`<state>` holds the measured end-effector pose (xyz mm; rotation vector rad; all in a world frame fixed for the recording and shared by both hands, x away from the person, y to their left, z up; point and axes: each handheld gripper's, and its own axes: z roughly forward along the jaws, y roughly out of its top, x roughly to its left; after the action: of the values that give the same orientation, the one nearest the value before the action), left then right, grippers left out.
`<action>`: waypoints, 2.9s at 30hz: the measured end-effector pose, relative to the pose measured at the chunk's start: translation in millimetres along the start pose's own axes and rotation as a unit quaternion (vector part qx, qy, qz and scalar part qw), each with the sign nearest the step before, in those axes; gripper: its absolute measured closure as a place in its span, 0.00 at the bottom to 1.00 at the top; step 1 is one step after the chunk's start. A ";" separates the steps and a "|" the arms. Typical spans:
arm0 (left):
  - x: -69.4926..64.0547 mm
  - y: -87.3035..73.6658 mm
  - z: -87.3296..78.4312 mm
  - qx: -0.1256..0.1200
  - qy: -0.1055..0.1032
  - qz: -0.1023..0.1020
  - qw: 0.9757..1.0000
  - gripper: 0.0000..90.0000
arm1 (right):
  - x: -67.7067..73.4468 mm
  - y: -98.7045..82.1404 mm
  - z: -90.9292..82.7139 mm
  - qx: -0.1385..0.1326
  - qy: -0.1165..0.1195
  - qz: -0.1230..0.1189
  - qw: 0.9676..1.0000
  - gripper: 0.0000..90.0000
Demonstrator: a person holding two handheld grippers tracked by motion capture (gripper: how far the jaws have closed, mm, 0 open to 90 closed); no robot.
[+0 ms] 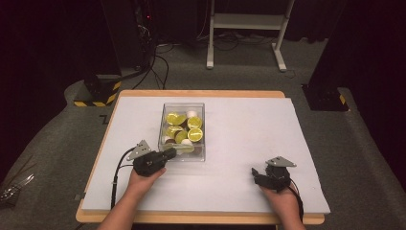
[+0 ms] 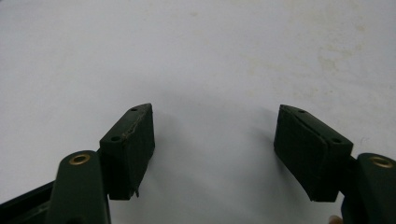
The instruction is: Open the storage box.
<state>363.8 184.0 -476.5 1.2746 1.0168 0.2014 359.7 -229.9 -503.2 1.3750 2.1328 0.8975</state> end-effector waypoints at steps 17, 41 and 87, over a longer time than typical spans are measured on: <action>-1.7 0.0 -1.3 0.001 0.003 -0.003 1.000 0.93 | -0.2 0.1 0.1 0.000 0.000 -0.001 1.000 0.32; -5.3 -3.1 -11.0 0.006 -0.001 0.001 1.000 0.95 | 0.0 0.1 0.1 0.000 0.000 0.000 1.000 0.32; -12.1 -8.7 -3.3 0.006 -0.014 -0.013 1.000 0.83 | 0.0 0.0 0.0 0.000 0.000 0.000 1.000 0.32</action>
<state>351.1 175.7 -477.5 1.2712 1.0114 0.1566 359.7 -229.9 -503.2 1.3751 2.1335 0.8965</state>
